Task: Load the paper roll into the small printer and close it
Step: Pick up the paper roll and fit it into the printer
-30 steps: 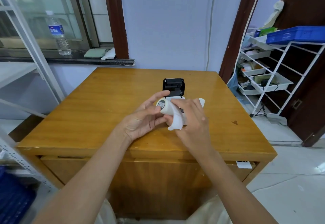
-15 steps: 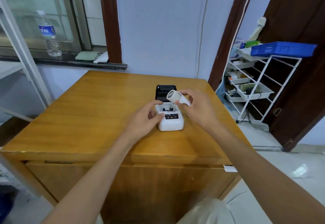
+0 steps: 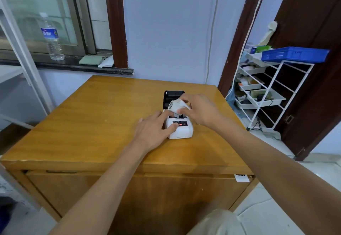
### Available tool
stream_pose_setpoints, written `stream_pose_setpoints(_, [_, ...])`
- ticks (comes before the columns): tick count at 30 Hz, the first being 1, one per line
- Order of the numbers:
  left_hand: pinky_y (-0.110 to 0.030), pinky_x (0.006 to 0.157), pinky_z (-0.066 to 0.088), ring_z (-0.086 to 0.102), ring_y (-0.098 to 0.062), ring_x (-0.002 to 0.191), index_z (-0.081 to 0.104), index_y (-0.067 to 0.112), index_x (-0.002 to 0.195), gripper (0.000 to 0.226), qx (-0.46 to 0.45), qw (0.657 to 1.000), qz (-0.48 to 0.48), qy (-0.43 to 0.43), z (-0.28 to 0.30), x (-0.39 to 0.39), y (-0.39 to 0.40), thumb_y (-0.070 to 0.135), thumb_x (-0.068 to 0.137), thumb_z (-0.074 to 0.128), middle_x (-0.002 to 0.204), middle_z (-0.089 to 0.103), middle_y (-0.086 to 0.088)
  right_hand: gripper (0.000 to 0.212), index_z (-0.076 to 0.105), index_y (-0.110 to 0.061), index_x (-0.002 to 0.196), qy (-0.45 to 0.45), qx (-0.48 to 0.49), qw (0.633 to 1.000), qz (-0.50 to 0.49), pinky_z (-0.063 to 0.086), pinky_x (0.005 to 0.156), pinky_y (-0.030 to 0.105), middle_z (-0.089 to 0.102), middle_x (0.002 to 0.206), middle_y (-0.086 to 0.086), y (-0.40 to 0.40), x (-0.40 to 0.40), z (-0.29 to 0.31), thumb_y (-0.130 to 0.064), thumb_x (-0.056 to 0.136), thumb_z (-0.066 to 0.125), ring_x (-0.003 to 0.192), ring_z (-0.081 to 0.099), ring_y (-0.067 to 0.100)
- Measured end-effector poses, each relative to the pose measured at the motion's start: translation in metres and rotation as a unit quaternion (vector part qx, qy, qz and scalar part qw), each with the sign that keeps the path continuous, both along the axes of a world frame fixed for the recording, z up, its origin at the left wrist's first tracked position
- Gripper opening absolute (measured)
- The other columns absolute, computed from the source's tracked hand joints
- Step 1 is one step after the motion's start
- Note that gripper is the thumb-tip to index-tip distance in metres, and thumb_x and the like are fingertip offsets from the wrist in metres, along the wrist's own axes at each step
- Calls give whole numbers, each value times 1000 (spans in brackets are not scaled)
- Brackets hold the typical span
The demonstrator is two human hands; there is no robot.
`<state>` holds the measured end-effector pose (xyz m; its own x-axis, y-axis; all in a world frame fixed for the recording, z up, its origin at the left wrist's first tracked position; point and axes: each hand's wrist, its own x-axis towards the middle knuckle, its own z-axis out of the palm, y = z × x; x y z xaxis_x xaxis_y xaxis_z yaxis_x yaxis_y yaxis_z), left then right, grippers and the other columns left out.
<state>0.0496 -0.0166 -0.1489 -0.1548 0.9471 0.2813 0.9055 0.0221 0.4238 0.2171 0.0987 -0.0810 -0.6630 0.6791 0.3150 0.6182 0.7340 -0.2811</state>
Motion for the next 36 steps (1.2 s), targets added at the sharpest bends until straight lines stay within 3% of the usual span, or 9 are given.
stream_pose_setpoints(4, [-49,97,45,59,-18,109,53,39,125,58,16,1000,4,-18,-1,-2,0,76,86,31,118,64,13,25,72,-15,101,-37,-24,999,16,51,69,43,74,86,3,4,2,7,-38,91,77,81,67,24])
stream_pose_setpoints(8, [-43,89,43,51,-14,98,52,39,118,47,29,999,5,-31,-3,-4,2,73,88,40,118,63,15,31,59,-15,81,-111,9,993,34,31,55,36,60,69,0,7,3,12,-38,93,77,68,55,23])
stream_pose_setpoints(11, [-43,91,43,55,-16,100,52,40,115,44,33,998,3,-53,-4,-4,5,72,86,42,117,62,16,31,61,-11,85,-164,64,984,40,29,54,34,58,70,-1,7,-1,16,-38,94,74,71,55,24])
stream_pose_setpoints(16, [-42,87,42,55,-16,92,53,42,113,40,40,998,10,-57,-5,-3,5,68,84,43,103,56,18,20,62,-12,95,-217,153,963,53,32,57,35,64,91,1,2,-21,13,-30,95,70,75,53,24])
stream_pose_setpoints(21, [-39,73,43,62,-17,84,51,42,115,36,50,996,12,-73,-2,-1,5,62,84,53,100,61,14,27,47,-21,89,-256,160,949,95,29,55,33,49,90,-6,3,-27,15,-30,97,71,80,47,19])
stream_pose_setpoints(25, [-39,75,51,66,-16,83,42,43,130,55,40,994,21,-99,0,-2,3,66,82,58,95,64,14,24,49,-21,91,-273,161,944,91,40,62,36,52,93,-4,5,-26,16,-33,99,69,89,62,25])
stream_pose_setpoints(27, [-39,73,54,67,-15,82,41,43,127,56,41,994,26,-97,-1,-2,3,69,80,56,92,65,15,18,61,-17,100,-256,142,952,92,48,68,39,61,98,-2,4,-21,16,-35,103,62,96,65,25])
stream_pose_setpoints(30, [-36,66,53,66,-15,80,41,41,123,53,43,995,32,-86,-2,-2,3,69,81,58,92,65,15,30,69,-23,129,-215,115,965,94,52,69,38,74,103,-4,-3,-11,21,-34,103,57,98,67,21])
stream_pose_setpoints(36, [-31,59,45,66,-13,79,43,40,124,53,49,994,37,-87,1,-1,-1,72,84,55,90,66,15,41,76,-25,120,-166,101,977,92,57,79,40,72,117,-8,-26,10,8,-52,105,49,108,65,16])
